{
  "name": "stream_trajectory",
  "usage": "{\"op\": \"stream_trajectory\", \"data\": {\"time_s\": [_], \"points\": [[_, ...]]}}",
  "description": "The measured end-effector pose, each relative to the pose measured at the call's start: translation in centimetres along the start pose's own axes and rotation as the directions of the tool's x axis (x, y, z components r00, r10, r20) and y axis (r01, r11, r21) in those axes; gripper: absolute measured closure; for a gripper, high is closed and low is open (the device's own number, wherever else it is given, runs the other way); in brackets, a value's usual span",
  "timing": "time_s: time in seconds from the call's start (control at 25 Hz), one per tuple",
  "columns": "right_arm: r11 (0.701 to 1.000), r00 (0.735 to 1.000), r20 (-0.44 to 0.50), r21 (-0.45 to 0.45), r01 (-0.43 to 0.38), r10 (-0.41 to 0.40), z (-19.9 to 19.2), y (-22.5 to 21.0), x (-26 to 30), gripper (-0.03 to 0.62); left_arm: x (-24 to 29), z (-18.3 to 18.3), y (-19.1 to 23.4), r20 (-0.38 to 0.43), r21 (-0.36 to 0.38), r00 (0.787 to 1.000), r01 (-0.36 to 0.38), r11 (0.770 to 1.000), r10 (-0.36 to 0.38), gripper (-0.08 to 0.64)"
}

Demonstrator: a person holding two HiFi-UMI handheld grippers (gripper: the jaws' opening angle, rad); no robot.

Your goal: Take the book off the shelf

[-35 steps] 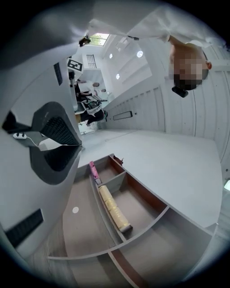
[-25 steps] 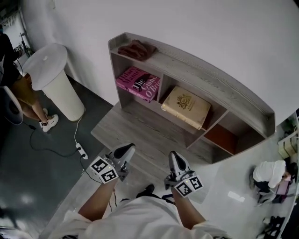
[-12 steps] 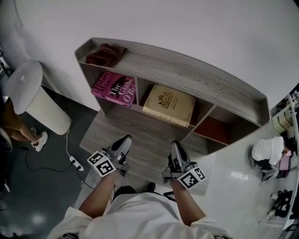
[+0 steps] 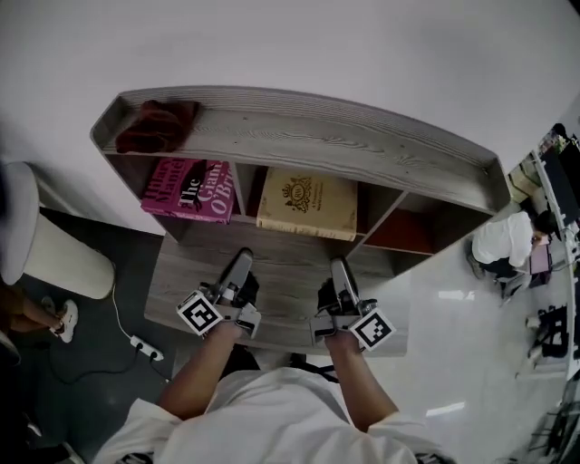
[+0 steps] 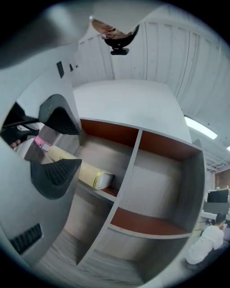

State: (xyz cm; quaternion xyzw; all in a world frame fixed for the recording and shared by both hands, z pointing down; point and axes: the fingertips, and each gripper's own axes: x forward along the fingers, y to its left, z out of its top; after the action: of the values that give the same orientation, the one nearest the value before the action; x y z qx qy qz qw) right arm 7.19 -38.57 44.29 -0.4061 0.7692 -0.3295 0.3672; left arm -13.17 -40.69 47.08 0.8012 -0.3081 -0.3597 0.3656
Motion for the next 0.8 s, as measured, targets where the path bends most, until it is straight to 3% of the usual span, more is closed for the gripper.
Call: {"op": "stream_trajectory", "data": {"time_s": [0.2,0.36,0.56,0.8], "points": [[0.994,0.992,0.074,0.058,0.093,-0.097,0.2,-2.3,0.0,0.417,2.2,-0.3,0.7,-0.047,-0.123,0.998,0.042,0.991,-0.048,0.464],[0.979,0.981,0.098,0.132,0.153,-0.166,0.0,-4.6,0.1,0.371,3.6,-0.8,1.9,-0.069,-0.204,0.996,0.034,0.978,-0.049,0.414],[0.958,0.97,0.115,0.218,0.185,-0.213,0.5,-6.5,0.4,0.359,4.8,-1.4,3.3,-0.057,-0.287,0.998,-0.02,0.958,0.004,0.306],[0.949,0.958,0.148,0.236,0.207,-0.246,2.0,-7.4,1.5,0.359,5.6,-1.8,4.7,-0.038,-0.375,0.998,-0.054,0.926,0.043,0.285]]}}
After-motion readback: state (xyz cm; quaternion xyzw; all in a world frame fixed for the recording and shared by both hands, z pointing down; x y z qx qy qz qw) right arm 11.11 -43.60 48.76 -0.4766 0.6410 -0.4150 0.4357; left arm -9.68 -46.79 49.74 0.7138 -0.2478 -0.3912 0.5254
